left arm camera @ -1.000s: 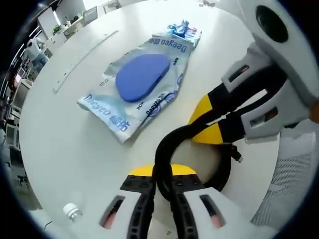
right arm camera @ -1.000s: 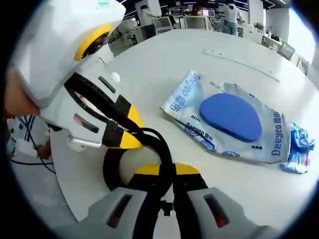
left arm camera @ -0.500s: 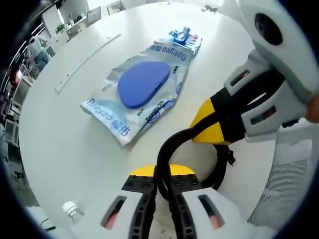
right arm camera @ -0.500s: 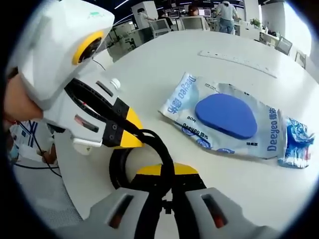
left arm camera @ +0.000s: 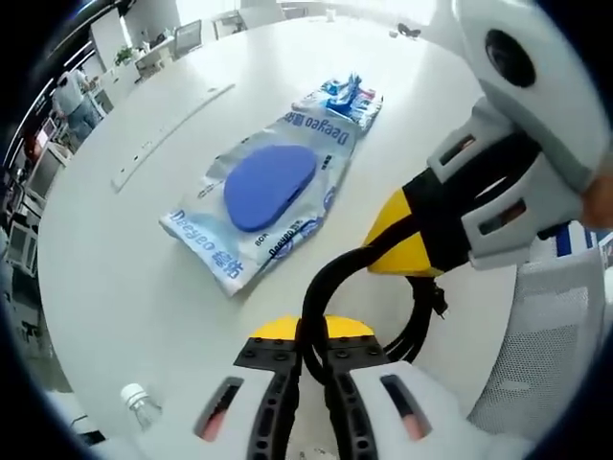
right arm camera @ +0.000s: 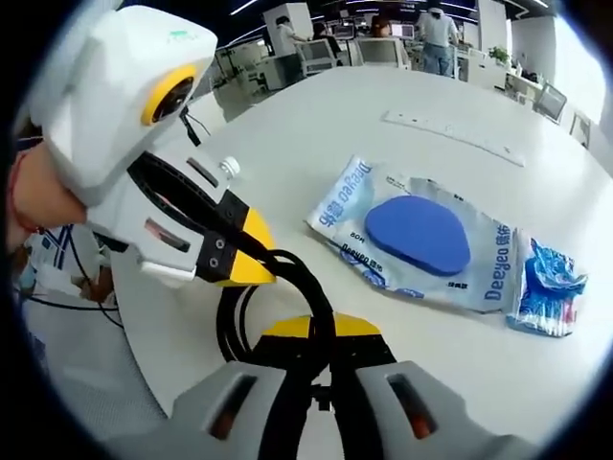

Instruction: Arrange the tabletop items into an orderly group along one side of the table until the central work area is clear of visible clutter.

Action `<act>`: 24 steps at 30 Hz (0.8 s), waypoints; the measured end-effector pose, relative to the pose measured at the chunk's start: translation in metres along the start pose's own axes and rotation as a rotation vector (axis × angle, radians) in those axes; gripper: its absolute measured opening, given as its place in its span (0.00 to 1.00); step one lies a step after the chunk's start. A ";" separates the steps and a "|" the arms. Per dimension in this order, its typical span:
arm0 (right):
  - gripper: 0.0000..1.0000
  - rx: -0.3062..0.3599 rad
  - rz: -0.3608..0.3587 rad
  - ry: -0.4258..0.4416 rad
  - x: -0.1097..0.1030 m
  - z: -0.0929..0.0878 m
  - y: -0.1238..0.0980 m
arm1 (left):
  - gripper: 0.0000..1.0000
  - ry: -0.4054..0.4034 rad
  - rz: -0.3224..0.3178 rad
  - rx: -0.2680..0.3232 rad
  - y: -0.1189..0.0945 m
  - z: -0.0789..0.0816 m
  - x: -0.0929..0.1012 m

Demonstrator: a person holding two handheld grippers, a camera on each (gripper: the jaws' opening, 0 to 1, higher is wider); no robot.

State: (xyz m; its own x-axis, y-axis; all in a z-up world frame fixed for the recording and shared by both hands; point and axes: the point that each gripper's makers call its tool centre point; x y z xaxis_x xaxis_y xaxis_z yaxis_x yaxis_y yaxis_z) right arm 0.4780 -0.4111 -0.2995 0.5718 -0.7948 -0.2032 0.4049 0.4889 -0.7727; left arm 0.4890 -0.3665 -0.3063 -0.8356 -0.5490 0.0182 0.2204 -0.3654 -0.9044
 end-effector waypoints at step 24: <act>0.02 -0.004 -0.048 -0.002 0.041 -0.015 -0.061 | 0.04 0.033 -0.041 0.076 -0.004 0.061 0.048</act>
State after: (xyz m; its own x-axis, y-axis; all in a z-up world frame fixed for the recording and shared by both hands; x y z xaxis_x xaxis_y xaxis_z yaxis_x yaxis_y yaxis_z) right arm 0.4661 -0.4793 -0.2696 0.5531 -0.8167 -0.1645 0.4292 0.4485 -0.7840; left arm 0.4788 -0.4376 -0.2755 -0.8605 -0.5080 0.0393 0.2223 -0.4437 -0.8682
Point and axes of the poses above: the point that each gripper's makers call its tool centre point, and the gripper's own axes: y roughly forward along the fingers, x roughly to its right, z roughly out of its top, and after that the axes turned 1 degree about z, right-handed
